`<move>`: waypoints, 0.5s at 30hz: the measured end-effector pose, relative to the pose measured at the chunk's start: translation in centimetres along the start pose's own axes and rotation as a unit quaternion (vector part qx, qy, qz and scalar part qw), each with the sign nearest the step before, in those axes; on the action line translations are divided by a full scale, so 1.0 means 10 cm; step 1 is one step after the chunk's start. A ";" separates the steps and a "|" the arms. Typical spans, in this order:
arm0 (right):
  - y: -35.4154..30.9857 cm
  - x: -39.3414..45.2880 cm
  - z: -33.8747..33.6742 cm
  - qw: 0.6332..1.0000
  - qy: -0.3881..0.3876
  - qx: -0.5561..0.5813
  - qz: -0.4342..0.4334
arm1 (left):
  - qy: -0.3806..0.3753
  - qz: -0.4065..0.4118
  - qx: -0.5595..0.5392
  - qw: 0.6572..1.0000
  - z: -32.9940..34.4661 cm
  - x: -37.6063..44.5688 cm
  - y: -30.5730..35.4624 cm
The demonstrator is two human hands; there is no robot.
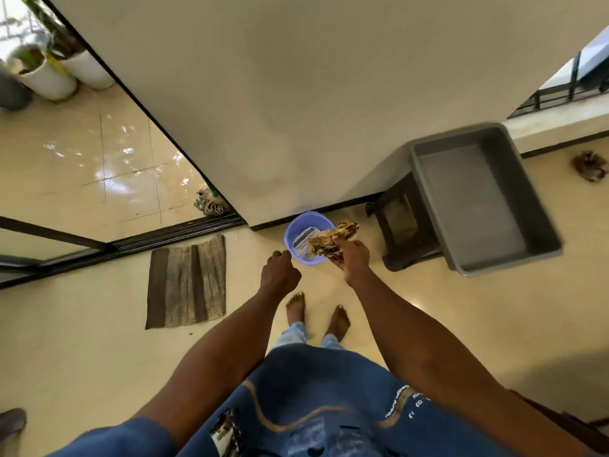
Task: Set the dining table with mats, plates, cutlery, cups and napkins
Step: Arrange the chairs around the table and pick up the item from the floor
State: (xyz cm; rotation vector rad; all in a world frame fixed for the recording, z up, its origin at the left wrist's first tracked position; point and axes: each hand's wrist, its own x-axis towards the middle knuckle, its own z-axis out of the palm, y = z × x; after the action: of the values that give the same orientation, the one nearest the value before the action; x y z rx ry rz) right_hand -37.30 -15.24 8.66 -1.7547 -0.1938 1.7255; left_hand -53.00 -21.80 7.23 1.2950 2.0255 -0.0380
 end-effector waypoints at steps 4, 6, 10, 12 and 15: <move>-0.02 0.28 0.15 0.998 -0.032 -0.041 0.025 | -0.006 0.000 0.002 1.000 -0.16 0.23 -0.05; 0.07 0.47 0.12 0.994 -0.017 -0.105 0.025 | -0.006 0.000 0.008 1.000 -0.22 0.33 -0.09; -0.02 0.10 0.20 0.936 0.033 -0.347 -0.051 | -0.018 0.011 0.019 1.000 -0.31 0.44 -0.15; -0.01 -0.03 0.22 0.884 0.033 -0.458 -0.095 | -0.029 0.029 0.035 0.999 -0.34 0.48 -0.14; 0.01 -0.20 0.25 0.832 0.025 -0.536 -0.140 | -0.033 0.061 0.051 0.996 -0.37 0.49 -0.02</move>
State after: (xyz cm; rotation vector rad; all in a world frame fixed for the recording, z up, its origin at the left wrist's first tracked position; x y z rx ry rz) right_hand -39.89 -15.52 10.48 -2.3159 -1.5654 1.3945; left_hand -56.34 -16.67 7.05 1.4609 1.9062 -0.1270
